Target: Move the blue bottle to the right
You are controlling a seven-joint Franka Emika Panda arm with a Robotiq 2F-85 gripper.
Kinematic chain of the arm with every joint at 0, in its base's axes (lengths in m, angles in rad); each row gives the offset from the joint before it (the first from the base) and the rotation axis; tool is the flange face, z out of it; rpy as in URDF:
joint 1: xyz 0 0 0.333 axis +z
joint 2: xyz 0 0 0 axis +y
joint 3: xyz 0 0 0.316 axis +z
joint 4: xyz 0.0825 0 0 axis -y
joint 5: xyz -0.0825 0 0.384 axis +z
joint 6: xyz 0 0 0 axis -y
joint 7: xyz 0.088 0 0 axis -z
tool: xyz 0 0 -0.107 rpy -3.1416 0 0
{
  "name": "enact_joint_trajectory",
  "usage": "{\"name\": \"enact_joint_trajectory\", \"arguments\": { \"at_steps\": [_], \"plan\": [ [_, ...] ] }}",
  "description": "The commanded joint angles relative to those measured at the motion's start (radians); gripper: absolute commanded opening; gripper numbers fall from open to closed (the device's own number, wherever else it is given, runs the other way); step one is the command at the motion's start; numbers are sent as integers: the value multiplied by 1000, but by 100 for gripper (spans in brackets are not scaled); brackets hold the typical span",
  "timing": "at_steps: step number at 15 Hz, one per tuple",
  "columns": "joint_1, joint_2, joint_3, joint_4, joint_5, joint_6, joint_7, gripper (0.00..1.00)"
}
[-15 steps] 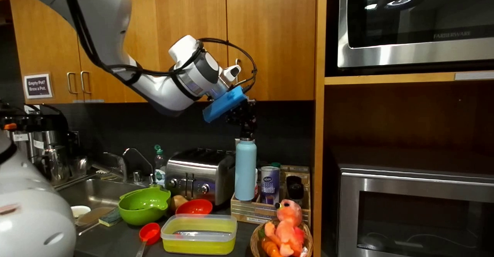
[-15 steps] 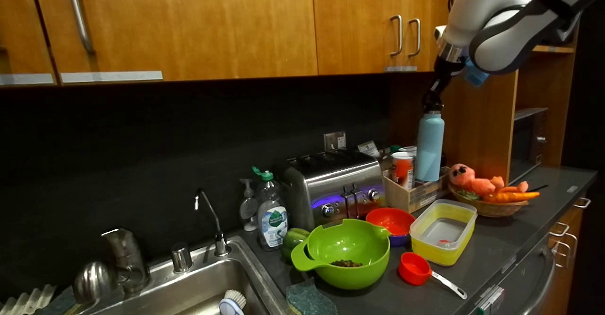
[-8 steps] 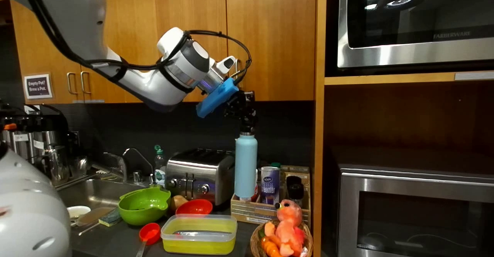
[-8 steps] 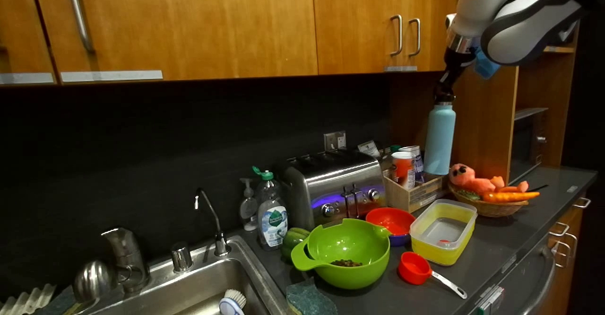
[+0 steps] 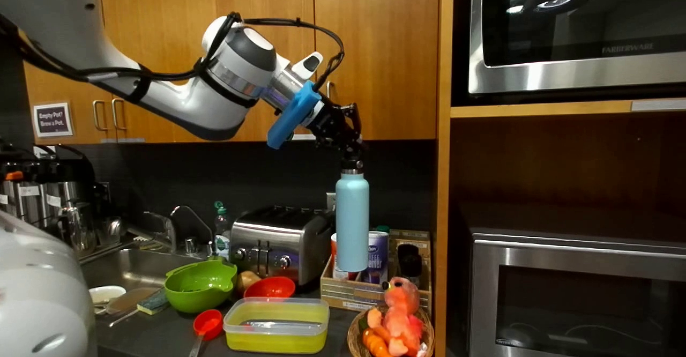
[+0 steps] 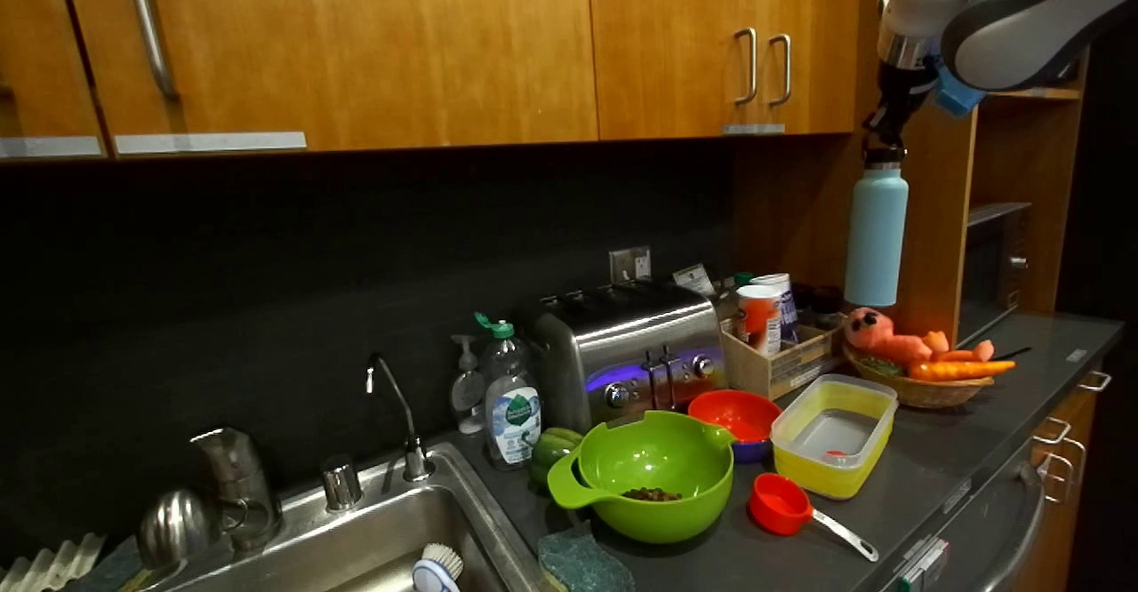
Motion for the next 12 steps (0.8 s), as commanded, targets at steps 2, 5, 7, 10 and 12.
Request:
{"name": "enact_joint_trajectory", "arguments": {
  "at_steps": [2, 5, 7, 10, 12],
  "plan": [
    [-11, -101, 17, -26, -50, -78, 58, 2],
    [-9, -143, 19, -40, -55, -137, 77, 2],
    [-10, -181, 22, -55, -63, -190, 94, 2],
    [-9, -230, 22, -67, -77, -271, 124, 2],
    [-5, -254, 19, -69, -90, -319, 144, 2]
  ]
}}
